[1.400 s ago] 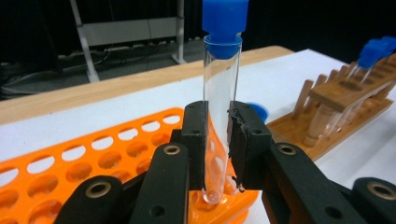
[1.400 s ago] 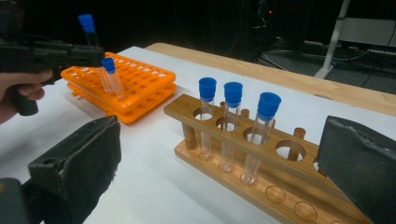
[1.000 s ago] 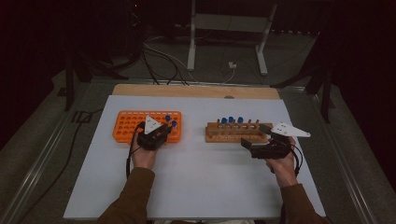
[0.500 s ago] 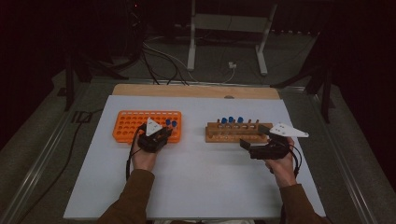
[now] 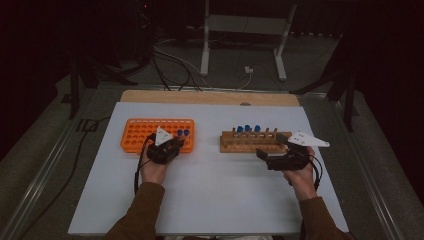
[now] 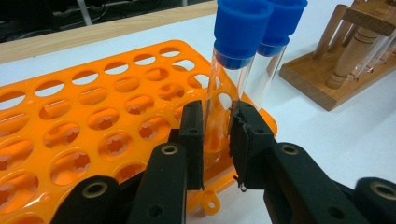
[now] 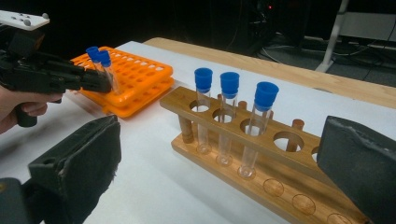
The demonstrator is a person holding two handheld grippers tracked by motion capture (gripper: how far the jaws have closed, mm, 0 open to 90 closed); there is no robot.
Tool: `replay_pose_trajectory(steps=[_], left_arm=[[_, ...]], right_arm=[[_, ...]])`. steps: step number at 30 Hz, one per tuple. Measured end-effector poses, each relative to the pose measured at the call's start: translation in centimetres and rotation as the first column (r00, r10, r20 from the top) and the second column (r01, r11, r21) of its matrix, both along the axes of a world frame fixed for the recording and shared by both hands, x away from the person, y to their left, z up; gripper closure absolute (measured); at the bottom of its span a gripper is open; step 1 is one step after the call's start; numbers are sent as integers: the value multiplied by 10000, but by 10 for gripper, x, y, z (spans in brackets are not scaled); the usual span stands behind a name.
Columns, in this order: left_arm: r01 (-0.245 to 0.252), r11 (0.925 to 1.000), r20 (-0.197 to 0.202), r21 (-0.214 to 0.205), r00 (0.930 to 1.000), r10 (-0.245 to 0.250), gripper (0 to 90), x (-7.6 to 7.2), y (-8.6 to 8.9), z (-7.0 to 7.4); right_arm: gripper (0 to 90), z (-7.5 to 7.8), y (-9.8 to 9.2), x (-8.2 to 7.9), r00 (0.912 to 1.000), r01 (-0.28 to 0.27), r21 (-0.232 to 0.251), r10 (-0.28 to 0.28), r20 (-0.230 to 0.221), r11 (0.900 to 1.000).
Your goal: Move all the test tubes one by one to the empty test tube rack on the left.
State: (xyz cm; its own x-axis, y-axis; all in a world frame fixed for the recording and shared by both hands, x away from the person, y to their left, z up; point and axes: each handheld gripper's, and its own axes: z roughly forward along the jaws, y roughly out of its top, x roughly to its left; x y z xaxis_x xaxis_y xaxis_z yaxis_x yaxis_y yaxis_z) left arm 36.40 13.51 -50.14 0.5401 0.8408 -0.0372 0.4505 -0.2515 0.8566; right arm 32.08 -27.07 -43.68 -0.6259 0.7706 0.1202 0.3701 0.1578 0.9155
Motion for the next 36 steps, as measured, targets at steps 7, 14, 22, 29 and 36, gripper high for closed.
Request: replay_pose_trajectory(steps=[7,14,22,29,36], left_arm=[[106,9995,-160,-305,9998,-111,717,0,1,0],[-89,9994,-182,-336,9998,83,633,-3,6,3],[-24,9908,-86,-1356,10000,13,547,-15,22,12],[-223,9870,17,-1592,9997,229,259,-31,30,23],[-425,9879,382,-1494,9981,487,6,-50,39,28]], right_arm=[[0,1,0,1,10000,28,26,-28,24,10000],[0,1,0,2,10000,67,26,-67,46,10000],[0,2,1,5,9999,113,-21,-113,38,9999],[0,2,-1,8,9997,241,-86,-240,49,9997],[0,0,0,13,9988,468,-157,-466,138,9988]])
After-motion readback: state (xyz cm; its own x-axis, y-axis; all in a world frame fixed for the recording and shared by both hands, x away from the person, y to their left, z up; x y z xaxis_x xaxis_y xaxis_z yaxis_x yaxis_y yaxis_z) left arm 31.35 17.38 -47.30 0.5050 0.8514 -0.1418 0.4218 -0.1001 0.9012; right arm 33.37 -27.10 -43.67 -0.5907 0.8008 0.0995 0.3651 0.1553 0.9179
